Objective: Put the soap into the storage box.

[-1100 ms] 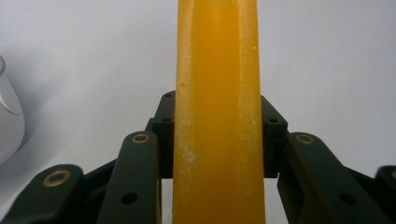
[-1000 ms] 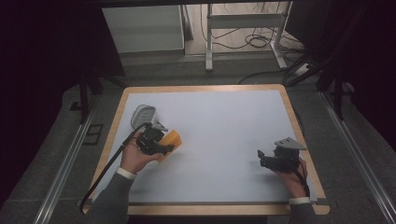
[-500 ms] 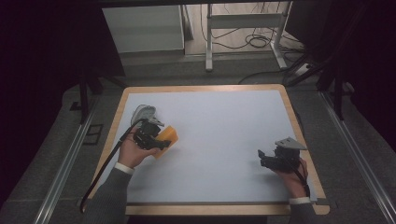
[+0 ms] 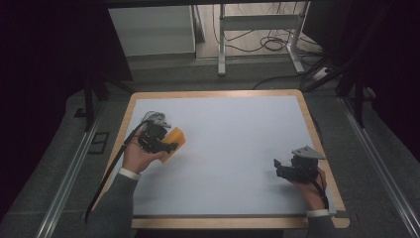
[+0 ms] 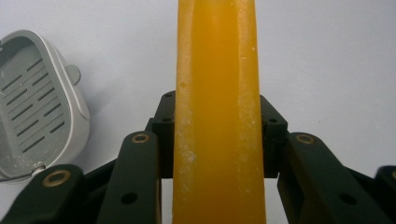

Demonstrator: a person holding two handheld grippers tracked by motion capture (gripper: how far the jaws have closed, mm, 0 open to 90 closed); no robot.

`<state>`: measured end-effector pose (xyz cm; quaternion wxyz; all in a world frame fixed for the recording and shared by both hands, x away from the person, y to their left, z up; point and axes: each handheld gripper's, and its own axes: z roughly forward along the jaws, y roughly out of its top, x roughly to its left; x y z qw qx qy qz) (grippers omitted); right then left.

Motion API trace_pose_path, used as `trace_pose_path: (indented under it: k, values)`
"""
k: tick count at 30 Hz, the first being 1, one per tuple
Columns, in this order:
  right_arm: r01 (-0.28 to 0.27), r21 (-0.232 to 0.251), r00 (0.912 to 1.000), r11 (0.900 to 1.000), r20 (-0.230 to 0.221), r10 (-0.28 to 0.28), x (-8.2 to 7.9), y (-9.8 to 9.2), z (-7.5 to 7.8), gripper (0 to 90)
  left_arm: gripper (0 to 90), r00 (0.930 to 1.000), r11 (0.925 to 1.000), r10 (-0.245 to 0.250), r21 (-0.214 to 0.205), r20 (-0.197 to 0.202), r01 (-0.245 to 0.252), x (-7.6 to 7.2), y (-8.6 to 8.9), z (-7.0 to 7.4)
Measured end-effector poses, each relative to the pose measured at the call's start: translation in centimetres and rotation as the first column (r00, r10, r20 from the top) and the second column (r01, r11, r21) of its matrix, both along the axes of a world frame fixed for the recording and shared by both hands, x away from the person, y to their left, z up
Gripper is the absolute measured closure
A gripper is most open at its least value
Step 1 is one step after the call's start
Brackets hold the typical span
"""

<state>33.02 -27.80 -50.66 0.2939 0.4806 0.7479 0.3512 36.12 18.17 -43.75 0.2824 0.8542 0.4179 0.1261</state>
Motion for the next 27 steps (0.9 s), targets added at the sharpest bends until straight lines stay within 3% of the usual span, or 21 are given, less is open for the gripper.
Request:
trace_pose_path:
  k: [27]
  values:
    - [0.000,-0.001,1.0000,1.0000,-0.005,0.000,0.1,-0.1,-0.1,9.5,61.0,0.9981,0.9981,0.061,-0.010,-0.014,-0.061,2.6,1.9,0.8]
